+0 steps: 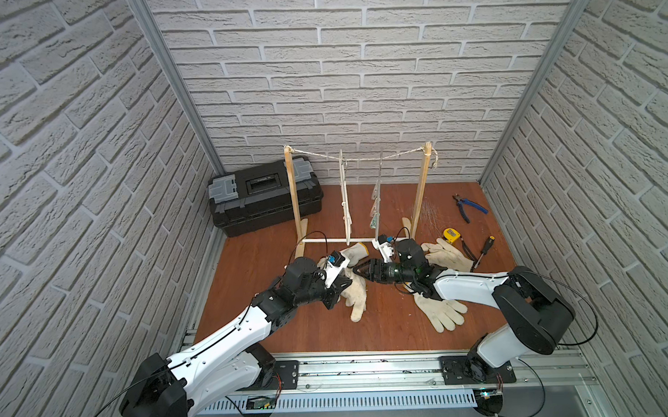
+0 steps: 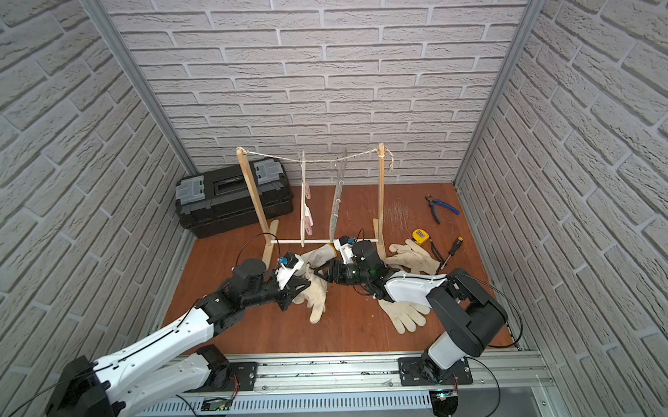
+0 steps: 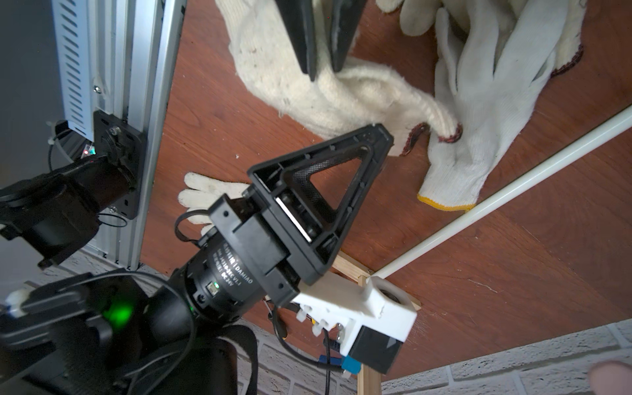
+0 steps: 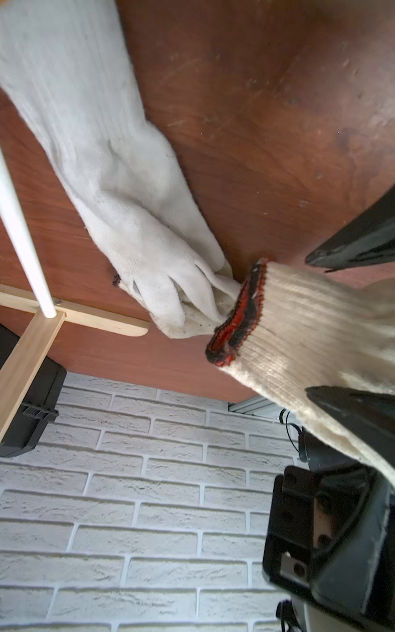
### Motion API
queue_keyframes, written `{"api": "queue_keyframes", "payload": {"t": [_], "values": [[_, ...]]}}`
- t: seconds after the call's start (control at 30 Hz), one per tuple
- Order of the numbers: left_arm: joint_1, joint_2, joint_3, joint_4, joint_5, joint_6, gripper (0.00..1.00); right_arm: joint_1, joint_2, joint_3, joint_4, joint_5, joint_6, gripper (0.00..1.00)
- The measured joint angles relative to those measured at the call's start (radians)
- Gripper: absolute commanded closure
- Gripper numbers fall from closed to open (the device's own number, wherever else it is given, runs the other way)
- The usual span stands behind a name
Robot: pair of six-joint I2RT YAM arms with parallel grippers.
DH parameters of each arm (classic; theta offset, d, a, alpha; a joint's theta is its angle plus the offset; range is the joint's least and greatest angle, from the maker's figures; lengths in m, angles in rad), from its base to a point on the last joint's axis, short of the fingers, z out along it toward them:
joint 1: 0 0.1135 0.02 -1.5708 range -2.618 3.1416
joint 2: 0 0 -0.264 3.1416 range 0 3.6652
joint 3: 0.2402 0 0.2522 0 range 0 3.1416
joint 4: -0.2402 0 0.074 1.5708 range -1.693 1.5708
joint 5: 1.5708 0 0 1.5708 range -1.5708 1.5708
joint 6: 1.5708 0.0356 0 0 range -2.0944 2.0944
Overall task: Clip the gloves onto a hanger to dry
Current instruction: Pick up the glove from the center of the board.
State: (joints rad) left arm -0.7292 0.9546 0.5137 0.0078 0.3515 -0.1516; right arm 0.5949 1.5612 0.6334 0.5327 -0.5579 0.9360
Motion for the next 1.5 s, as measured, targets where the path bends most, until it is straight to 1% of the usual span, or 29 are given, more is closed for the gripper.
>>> {"api": "queue_keyframes", "payload": {"t": [0.13,0.27,0.3,0.37,0.47,0.7,0.83,0.9,1.07,1.13,1.17,1.37,1.43,1.5], "values": [[0.000,-0.003,-0.014,0.006,0.007,-0.002,1.00,-0.002,0.000,0.000,0.069,-0.021,0.023,0.67],[0.004,-0.004,-0.017,0.008,0.013,-0.002,1.00,-0.002,0.000,0.000,0.099,-0.042,0.026,0.88],[0.005,-0.004,-0.017,0.007,0.014,-0.002,1.00,-0.002,0.000,0.000,0.101,-0.047,0.023,0.90],[0.008,-0.003,-0.017,0.007,0.017,-0.002,1.00,-0.002,0.000,0.000,0.103,-0.052,0.018,0.91],[0.012,-0.002,-0.017,0.007,0.020,-0.002,1.00,-0.002,0.000,0.000,0.102,-0.058,0.005,0.97],[0.021,0.003,-0.017,0.002,0.018,-0.004,1.00,-0.002,-0.038,0.000,0.026,-0.057,-0.071,0.97],[0.026,0.014,-0.017,-0.008,0.002,-0.011,0.87,-0.002,-0.120,0.003,-0.035,-0.039,-0.130,0.97],[0.031,0.029,-0.017,-0.008,-0.003,-0.024,0.79,-0.002,-0.168,0.009,-0.064,-0.034,-0.159,0.97],[0.058,0.072,-0.015,-0.006,-0.003,-0.063,0.64,-0.002,-0.243,0.029,-0.111,-0.033,-0.211,0.97],[0.076,0.083,-0.015,0.003,0.004,-0.082,0.47,-0.002,-0.265,0.029,-0.124,-0.034,-0.224,0.98],[0.089,0.086,-0.015,0.012,0.011,-0.098,0.44,-0.002,-0.275,0.029,-0.129,-0.034,-0.231,0.97],[0.197,0.100,-0.014,0.144,0.089,-0.183,0.29,0.003,-0.322,0.040,-0.156,-0.056,-0.266,0.97],[0.217,0.127,-0.001,0.189,0.126,-0.198,0.27,0.006,-0.327,0.052,-0.167,-0.069,-0.279,0.97],[0.218,0.172,0.030,0.220,0.180,-0.207,0.26,0.011,-0.328,0.064,-0.175,-0.080,-0.291,0.97]]}}
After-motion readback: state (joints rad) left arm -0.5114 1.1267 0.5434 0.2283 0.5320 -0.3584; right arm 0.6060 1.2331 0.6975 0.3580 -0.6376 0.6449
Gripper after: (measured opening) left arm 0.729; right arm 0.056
